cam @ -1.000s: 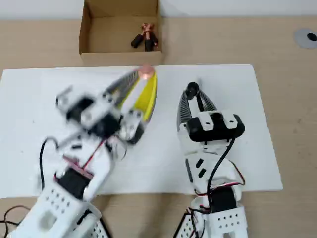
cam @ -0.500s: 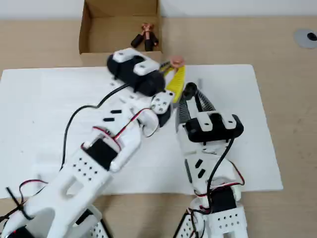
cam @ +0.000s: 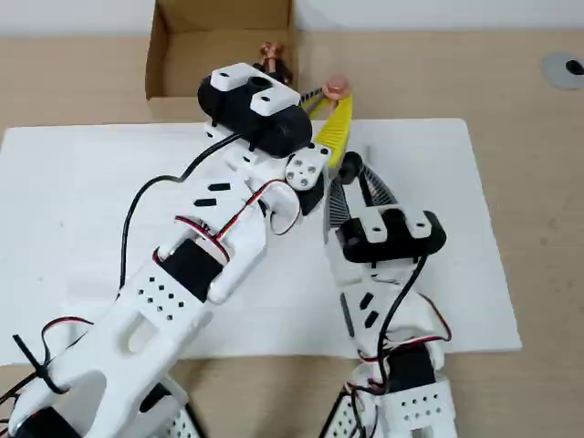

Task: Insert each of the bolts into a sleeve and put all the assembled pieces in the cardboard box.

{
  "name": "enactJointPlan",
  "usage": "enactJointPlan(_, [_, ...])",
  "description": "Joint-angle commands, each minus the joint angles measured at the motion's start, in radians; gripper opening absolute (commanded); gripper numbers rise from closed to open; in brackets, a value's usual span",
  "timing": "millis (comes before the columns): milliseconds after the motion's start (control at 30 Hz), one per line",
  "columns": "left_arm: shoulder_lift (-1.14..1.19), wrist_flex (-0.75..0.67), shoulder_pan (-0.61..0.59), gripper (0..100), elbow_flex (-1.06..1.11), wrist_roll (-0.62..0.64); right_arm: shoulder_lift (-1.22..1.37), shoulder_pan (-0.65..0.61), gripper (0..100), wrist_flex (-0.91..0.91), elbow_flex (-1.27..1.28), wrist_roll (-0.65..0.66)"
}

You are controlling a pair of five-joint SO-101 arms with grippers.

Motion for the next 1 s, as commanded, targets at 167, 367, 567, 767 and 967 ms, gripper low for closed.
enactJointPlan(167, [-0.002,0.000,0.066,1,-0.023,-0.025,-0.113,-0.018,0.9,0.002,-0.058,0.012])
enactJointPlan(367, [-0.001,0.000,0.081,1,-0.018,-0.028,-0.113,-0.018,0.9,0.002,-0.058,0.012])
enactJointPlan(567, [-0.002,0.000,0.083,1,0.031,-0.028,-0.113,-0.018,0.9,0.002,-0.056,0.012])
enactJointPlan(767, [-0.010,0.002,0.078,1,0.069,-0.028,-0.113,-0.018,0.9,0.002,-0.056,0.012])
enactJointPlan(967, [-0.010,0.003,0.087,1,0.068,-0.021,-0.113,-0.018,0.9,0.003,-0.056,0.012])
